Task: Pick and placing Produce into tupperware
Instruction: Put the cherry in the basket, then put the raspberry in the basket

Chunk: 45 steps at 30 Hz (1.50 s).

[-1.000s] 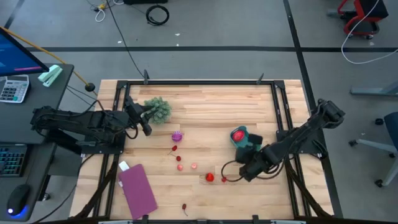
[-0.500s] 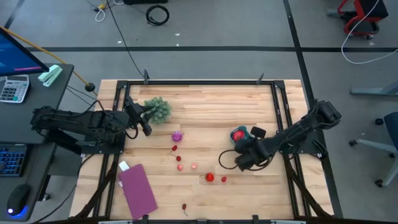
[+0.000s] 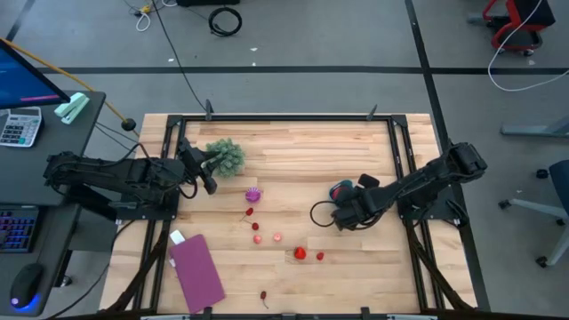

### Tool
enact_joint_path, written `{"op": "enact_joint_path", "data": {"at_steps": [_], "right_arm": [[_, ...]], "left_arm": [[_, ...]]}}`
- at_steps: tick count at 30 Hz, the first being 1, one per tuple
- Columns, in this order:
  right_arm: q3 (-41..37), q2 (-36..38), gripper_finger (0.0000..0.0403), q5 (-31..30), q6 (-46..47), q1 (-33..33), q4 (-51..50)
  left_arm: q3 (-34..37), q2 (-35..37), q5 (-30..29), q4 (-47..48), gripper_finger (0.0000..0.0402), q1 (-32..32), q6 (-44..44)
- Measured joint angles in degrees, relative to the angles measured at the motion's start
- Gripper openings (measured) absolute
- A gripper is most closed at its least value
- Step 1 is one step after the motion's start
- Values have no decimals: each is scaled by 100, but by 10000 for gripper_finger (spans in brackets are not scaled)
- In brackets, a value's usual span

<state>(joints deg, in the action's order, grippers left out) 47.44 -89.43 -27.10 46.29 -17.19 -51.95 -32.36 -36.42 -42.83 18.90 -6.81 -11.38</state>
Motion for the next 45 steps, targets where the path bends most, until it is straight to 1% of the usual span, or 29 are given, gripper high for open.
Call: {"op": "enact_joint_path", "data": {"at_steps": [2,7,12,17,18,20,21,23,25,27,30,33,38,41,45], "right_arm": [[-40,0,156,0,-165,40,246],[59,48,179,1,-477,173,228],[406,270,185,0,-655,216,221],[964,569,182,1,-452,87,293],[1033,622,180,4,-458,8,423],[1052,718,176,50,-665,-185,1003],[1027,747,175,139,-783,-298,1420],[976,753,173,511,-1000,-523,2189],[935,673,172,877,-1148,-773,2857],[935,527,172,1080,-1284,-1042,3182],[929,324,172,1182,-1487,-1409,3161],[929,102,172,1184,-1478,-1662,3083],[929,-453,172,1183,-1482,-1801,3100],[929,-816,172,1179,-1674,-1782,3090],[927,-1064,172,1179,-1747,-1716,3098]], "left_arm": [[0,2,0,0,107,0,1],[0,1,0,0,107,0,1],[0,2,0,-1,107,0,4],[0,2,0,0,107,0,2],[0,2,0,0,107,0,0],[0,1,0,0,107,0,2],[0,0,0,0,107,0,2],[0,2,0,10,107,-1,0],[0,2,0,66,107,-11,-2],[0,0,0,130,107,-20,-76],[0,0,3,261,107,-20,-215],[0,0,2,285,107,-17,-302],[0,1,2,286,107,-17,-304],[0,0,2,286,107,-17,-304],[0,2,2,286,107,-17,-300]]}}
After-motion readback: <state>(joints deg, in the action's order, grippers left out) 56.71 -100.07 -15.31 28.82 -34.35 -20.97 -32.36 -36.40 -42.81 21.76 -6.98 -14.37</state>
